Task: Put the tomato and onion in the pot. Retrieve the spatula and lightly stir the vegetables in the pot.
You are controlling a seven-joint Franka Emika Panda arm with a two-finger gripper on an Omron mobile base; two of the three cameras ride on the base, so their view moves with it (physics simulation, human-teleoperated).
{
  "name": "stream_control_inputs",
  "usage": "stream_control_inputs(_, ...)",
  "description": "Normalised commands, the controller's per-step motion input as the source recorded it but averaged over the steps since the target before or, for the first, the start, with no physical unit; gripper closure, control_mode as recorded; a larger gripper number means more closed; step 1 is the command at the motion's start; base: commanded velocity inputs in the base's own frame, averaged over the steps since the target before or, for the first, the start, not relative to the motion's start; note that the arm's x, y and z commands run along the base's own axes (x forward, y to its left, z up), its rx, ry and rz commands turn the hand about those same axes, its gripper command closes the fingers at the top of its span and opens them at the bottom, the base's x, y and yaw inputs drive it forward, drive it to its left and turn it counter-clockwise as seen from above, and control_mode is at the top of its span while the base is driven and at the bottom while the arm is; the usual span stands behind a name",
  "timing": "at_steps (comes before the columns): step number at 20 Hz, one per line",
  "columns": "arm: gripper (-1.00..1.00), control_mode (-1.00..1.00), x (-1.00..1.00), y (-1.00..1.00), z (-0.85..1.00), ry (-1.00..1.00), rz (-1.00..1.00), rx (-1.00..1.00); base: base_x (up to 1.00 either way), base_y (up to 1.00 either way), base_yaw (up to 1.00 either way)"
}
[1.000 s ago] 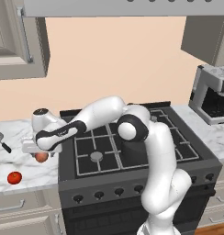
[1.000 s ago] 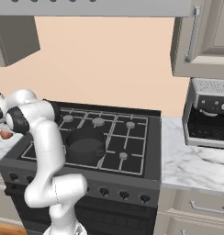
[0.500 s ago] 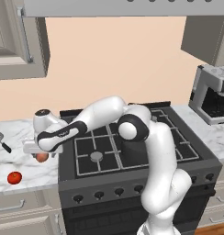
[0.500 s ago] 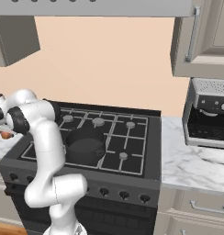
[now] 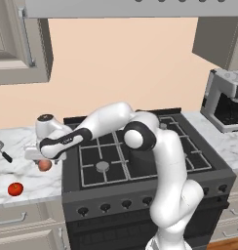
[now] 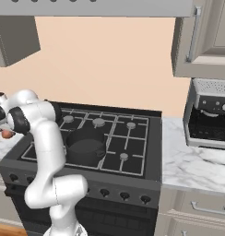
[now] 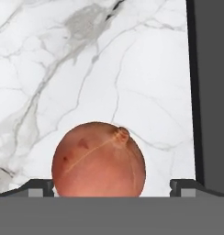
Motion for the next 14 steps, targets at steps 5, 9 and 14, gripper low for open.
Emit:
stream_control_inputs(5,-1.00,-1.00,0.00,0.04,-0.18,-0.02,0.00,0.00,0.00,0.00,0.00)
stream_control_inputs(9,-1.00,-1.00,0.00,0.04,-0.28,-0.05,0.00,0.00,0.00,0.00,0.00)
stream_control_inputs(14,-1.00,-1.00,0.00,0.01,-0.09,-0.03,0.00,0.00,0.00,0.00,0.00)
